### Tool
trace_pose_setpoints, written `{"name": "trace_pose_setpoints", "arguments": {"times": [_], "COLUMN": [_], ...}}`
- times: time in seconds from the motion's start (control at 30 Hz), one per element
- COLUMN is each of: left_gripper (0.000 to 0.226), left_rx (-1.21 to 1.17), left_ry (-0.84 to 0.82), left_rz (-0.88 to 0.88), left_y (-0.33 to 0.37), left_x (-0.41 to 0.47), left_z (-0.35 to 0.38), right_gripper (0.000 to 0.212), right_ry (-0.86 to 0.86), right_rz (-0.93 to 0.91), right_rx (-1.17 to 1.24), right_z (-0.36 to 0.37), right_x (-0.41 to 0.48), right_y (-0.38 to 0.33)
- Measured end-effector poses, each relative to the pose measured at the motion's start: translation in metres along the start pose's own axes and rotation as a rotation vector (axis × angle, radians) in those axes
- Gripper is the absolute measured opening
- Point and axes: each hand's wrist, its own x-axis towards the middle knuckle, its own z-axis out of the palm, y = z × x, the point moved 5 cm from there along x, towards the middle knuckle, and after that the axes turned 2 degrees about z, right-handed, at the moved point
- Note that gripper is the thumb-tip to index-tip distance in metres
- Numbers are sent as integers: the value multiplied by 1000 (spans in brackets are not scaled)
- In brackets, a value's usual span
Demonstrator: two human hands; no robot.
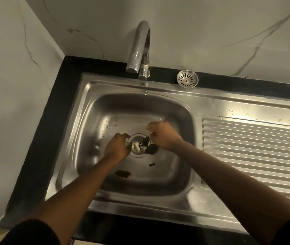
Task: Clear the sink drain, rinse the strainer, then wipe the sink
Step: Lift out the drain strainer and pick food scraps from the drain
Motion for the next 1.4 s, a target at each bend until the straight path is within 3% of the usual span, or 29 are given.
{"name": "trace_pose_setpoints", "arguments": {"times": [0.1, 0.27, 0.43, 0.5, 0.63, 0.83, 0.93, 1.03, 1.2, 1.4], "left_gripper": [38, 35, 43, 43, 14, 15, 24, 18, 33, 28], "left_rx": [67, 94, 224, 218, 105, 43, 77, 165, 331, 513], "left_ry": [6, -13, -85, -84, -83, -126, -226, -311, -376, -388], "left_rz": [32, 45, 87, 112, 53, 10, 26, 97, 264, 391], "left_y": [-2, -7, -17, -17, -17, -20, -23, -22, -20, -14], "left_x": [-2, -2, -7, -10, -17, -19, -21, -26, -43, -46], "left_z": [11, 25, 40, 43, 41, 31, 33, 36, 56, 68], "right_gripper": [21, 52, 63, 56, 37, 36, 28, 22, 21, 19], "right_ry": [-160, -230, -262, -242, -208, -180, -194, -257, -329, -263], "right_rz": [-82, -124, -212, -187, -114, -41, 77, 70, 27, -16], "right_rx": [-271, -530, -703, -708, -631, -503, -352, -277, -365, -484], "right_z": [37, 73, 85, 90, 91, 83, 78, 81, 101, 116], "right_x": [7, 16, 16, 14, 9, 2, 3, 0, -14, -21], "right_y": [-6, 9, 19, 23, 27, 36, 42, 39, 38, 36]}}
